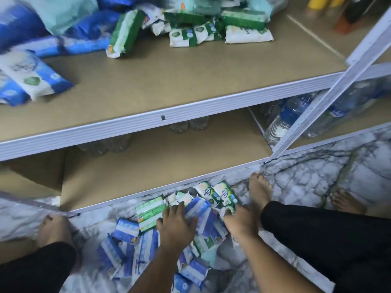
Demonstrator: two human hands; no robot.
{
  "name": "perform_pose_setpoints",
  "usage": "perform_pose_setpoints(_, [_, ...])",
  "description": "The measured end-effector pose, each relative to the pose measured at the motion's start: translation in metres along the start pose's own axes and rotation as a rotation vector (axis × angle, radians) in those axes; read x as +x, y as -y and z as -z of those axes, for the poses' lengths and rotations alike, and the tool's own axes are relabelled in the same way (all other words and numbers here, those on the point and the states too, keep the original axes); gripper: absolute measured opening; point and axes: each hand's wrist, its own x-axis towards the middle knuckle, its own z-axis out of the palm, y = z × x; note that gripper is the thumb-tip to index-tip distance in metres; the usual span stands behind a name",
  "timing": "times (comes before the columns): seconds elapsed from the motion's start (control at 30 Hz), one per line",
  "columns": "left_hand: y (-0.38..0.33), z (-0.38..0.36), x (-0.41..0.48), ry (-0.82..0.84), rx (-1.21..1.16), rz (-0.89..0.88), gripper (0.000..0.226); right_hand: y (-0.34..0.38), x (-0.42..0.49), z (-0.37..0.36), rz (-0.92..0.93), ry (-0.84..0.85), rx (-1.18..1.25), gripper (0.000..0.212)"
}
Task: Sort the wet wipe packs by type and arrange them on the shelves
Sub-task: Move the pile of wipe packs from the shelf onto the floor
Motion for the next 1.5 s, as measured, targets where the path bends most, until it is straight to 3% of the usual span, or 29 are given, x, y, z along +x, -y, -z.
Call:
perform_pose_setpoints(0.2, [-0.037,0.076,-0.006,-0.173,-0.228,-0.091,0.034,0.081,-0.02,0.098,0.385,-0.246,0.461,0.037])
perform_pose_setpoints(0.33, [-0.073,0.157,-0.007,-0.156,-0.379,-0.481,0.037,0.123,-0.029,0.176,0.702,-0.548,0.558,0.037])
perform_pose_setpoints(0.43, [-0.105,0.224,-0.017,-0.326,-0.363,-0.779,0.036,0.146,-0.025,0.23,0.881,-0.79,0.542,0.031])
perform_pose_setpoints(0.5, [-0.122,0.264,-0.014,-0.476,-0.403,-0.883,0.032,0.158,-0.01,0.26,0.92,-0.787,0.519,0.032])
perform_pose_setpoints(0.57, [-0.136,0.295,0.003,-0.6,-0.387,-0.93,0.031,0.169,0.015,0.286,0.885,-0.678,0.491,0.036])
perform_pose_setpoints(0.67, [-0.151,0.324,0.049,-0.699,-0.202,-0.847,0.037,0.186,0.051,0.312,0.817,-0.583,0.436,0.037])
perform_pose_setpoints(0.83, [-0.162,0.35,0.122,-0.631,-0.049,-0.583,0.059,0.205,0.09,0.325,0.822,-0.577,0.221,0.048])
perform_pose_setpoints(0.97, [-0.166,0.355,0.149,-0.676,-0.002,-0.45,0.052,0.224,0.112,0.326,0.732,-0.565,0.023,0.051])
perform_pose_setpoints(1.13, [-0.168,0.354,0.155,-0.936,-0.065,-0.466,0.044,0.239,0.128,0.332,0.608,-0.739,0.06,0.048])
perform_pose_setpoints(1.27, [-0.171,0.368,0.162,-1.087,-0.13,-0.462,0.042,0.245,0.145,0.347,0.615,-0.793,0.003,0.055])
perform_pose_setpoints(1.4, [-0.18,0.387,0.182,-0.889,-0.011,-0.302,0.061,0.255,0.157,0.36,0.596,-0.685,-0.168,0.067])
perform_pose_setpoints(1.5, [-0.184,0.393,0.194,-0.812,0.062,-0.226,0.065,0.261,0.16,0.362,0.575,-0.702,-0.185,0.062])
